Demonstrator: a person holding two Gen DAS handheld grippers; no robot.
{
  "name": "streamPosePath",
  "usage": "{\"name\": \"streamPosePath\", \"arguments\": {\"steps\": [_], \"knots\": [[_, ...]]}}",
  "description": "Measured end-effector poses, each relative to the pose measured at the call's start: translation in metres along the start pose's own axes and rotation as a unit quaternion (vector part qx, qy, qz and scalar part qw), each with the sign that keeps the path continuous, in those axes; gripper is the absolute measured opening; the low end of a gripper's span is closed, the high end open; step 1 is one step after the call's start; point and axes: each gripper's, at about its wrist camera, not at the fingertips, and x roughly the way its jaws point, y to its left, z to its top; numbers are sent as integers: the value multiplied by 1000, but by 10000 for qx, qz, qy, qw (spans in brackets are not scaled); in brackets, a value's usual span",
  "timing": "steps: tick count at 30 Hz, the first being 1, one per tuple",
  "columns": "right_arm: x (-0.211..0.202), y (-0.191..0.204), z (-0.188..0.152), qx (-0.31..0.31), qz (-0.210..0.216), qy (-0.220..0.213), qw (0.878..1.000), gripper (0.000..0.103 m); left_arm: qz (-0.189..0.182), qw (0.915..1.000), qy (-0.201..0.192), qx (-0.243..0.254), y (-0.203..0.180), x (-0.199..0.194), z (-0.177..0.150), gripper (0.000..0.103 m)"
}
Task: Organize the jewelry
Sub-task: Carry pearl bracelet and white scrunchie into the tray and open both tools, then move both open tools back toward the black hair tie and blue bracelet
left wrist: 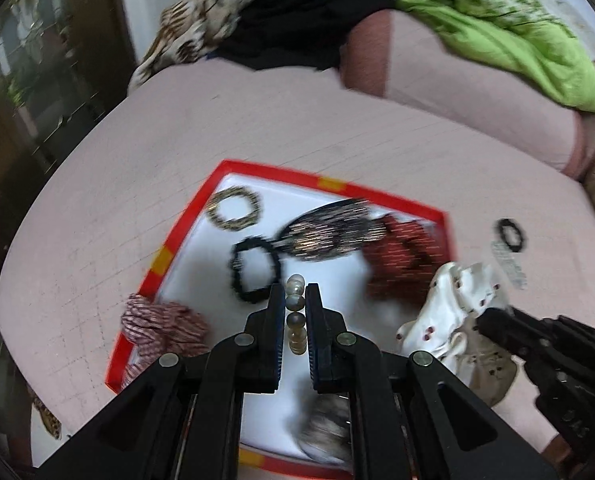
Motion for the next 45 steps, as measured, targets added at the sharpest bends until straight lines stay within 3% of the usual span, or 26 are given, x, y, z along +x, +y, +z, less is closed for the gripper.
{"name": "streamPosePath", "arguments": {"steps": [8, 10, 12, 15, 17, 21, 25, 28, 32, 38, 45], "knots": [[55, 12, -1, -141, -294, 303, 9990, 13, 273, 9991, 169, -290, 34, 25, -12, 10], [57, 11, -3, -116, -310, 297, 9990, 24, 249, 9991, 93, -326, 36, 20, -14, 10], [51, 9, -4, -98, -302, 239, 9992, 42, 244, 9991, -35, -330, 35, 9, -14, 10], [34, 4, -2, -119, -336, 61, 9993, 43, 225, 9988, -255, -348, 30, -11, -13, 20], [22, 0, -2, -127, -378, -26, 9992, 43, 215, 9983, -407, -362, 26, -24, -13, 36], [-7, -19, -4, 29, -509, -204, 9985, 44, 209, 9971, -674, -287, 16, -53, -13, 37], [-32, -41, -12, 229, -687, -254, 9971, 44, 130, 9960, -876, -155, -6, -80, -20, 39], [-52, -55, -24, 285, -890, -257, 9953, 44, 84, 9948, -1013, -51, -28, -98, -31, 46], [-81, -66, -46, 309, -1314, -230, 9906, 44, 70, 9939, -1098, 77, -60, -113, -51, 49], [-120, -86, -78, 419, -1721, -287, 9838, 46, 392, 9921, -1158, 298, -107, -127, -88, 49], [-141, -96, -105, 273, -2058, -292, 9778, 47, 773, 9835, -1321, 965, -154, -139, -119, 51]]}}
